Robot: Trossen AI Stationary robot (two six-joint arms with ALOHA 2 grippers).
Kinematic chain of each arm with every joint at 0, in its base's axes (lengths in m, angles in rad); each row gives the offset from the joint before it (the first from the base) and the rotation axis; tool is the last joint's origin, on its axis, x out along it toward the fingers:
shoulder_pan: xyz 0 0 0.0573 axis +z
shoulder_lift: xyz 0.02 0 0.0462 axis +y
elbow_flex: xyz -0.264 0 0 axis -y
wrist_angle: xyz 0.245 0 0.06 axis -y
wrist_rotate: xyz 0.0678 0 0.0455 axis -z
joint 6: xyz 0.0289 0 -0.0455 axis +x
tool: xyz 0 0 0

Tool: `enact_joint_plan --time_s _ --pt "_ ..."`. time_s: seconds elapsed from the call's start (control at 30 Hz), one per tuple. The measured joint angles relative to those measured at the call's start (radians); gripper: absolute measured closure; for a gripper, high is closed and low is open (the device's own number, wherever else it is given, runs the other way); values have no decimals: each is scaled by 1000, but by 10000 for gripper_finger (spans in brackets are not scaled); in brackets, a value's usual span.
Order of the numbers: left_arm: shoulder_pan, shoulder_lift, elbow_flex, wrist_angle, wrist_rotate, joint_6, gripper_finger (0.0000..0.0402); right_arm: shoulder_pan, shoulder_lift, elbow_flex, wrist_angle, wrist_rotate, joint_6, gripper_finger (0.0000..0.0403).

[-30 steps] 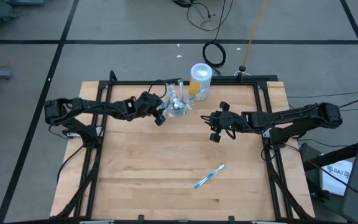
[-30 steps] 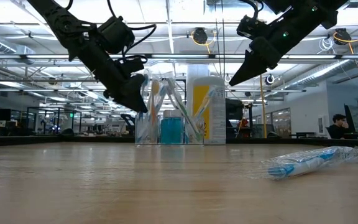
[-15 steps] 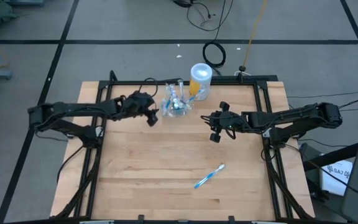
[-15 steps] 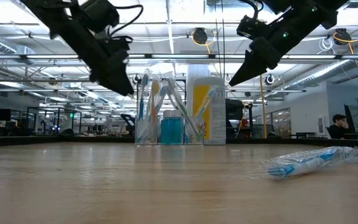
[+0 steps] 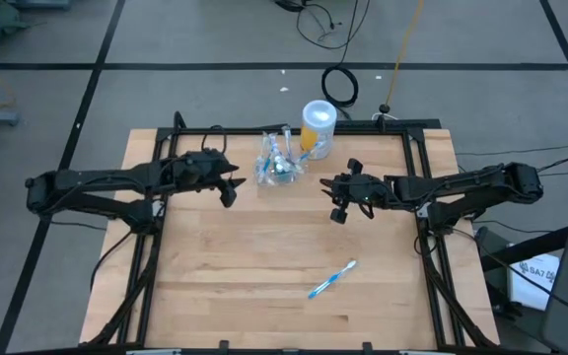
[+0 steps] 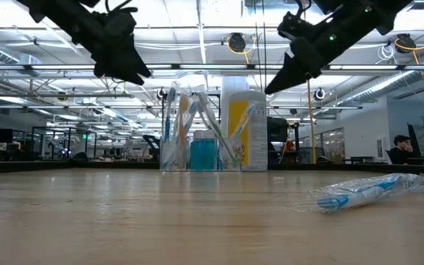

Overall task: Pick & Place toothbrushing station
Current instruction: Put the blue toothbrush into the right section of the transparent organizer

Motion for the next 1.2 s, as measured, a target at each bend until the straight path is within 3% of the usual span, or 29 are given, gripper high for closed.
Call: enact_joint_plan --time_s 0.33,0.63,0.73,0.83,0.93,1.1,1.2 --pt "-73 -6 0 2 -1 45 179 18 24 -22 109 -29 -55 299" --pt "-78 -6 0 6 -1 42 179 29 93 -91 376 -30 -156 251" --pt "-78 -6 0 5 -1 43 179 57 92 -90 395 -120 -154 233" --pt "-78 -6 0 5 -1 44 179 134 92 -90 420 -234 -125 223" --pt "-78 -6 0 5 -2 58 178 245 93 -90 429 -284 -73 224" --pt "-76 -6 0 12 -24 72 178 445 140 -87 475 -283 2 228" --pt "-75 -6 0 12 -36 54 178 535 181 -57 464 -215 31 229"
